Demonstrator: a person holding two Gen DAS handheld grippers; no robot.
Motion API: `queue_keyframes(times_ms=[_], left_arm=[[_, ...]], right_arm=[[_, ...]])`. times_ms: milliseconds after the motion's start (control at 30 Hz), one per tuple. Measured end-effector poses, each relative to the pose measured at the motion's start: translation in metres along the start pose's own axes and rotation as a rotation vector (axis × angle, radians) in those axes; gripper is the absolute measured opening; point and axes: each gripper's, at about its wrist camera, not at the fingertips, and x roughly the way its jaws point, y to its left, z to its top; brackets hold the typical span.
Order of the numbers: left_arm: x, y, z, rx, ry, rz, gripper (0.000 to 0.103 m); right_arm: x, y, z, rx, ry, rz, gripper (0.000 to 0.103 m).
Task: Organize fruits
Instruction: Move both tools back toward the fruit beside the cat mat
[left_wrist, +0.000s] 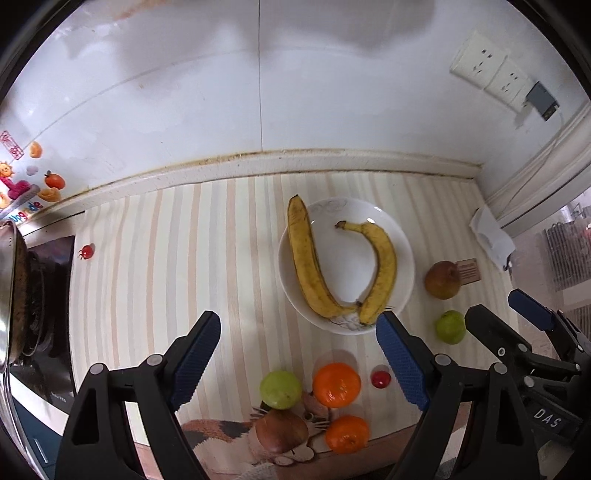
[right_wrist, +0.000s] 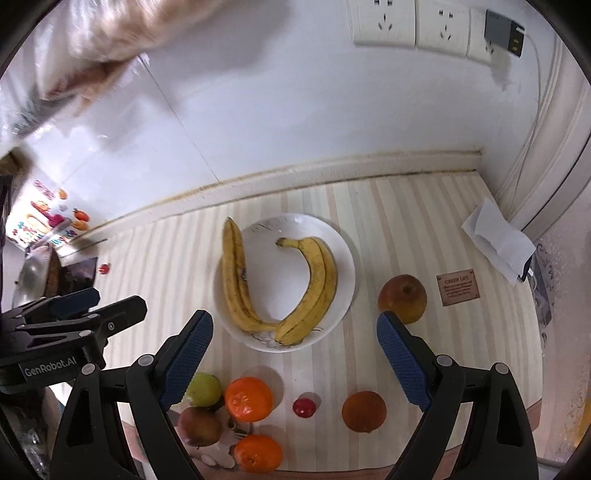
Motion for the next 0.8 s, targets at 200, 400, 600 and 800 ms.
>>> queue_keyframes(times_ms=[200, 400, 600, 800], left_arm=[[-0.018, -0.003, -0.013, -0.013, -0.034, 0.023, 0.086], [0.011, 0.001, -0.035, -0.029, 0.035, 0.096, 0.086], [0.066, 0.019, -0.074, -0.097, 0.187, 0.133, 0.086], [0.105, 0.03, -0.107, -0.155, 0.3, 0.153, 0.086]], right_arm=[[-0.03, -0.011, -0.005, 0.026, -0.021, 0.038, 0.093], [-0.01, -0.062, -0.018, 0.14, 0.063, 0.013, 0.093], [0.044, -0.115, -0.049, 0.252, 0.198, -0.014, 0.093], [0.084, -0.148, -0.055, 0.33, 0.256, -0.03, 0.093]])
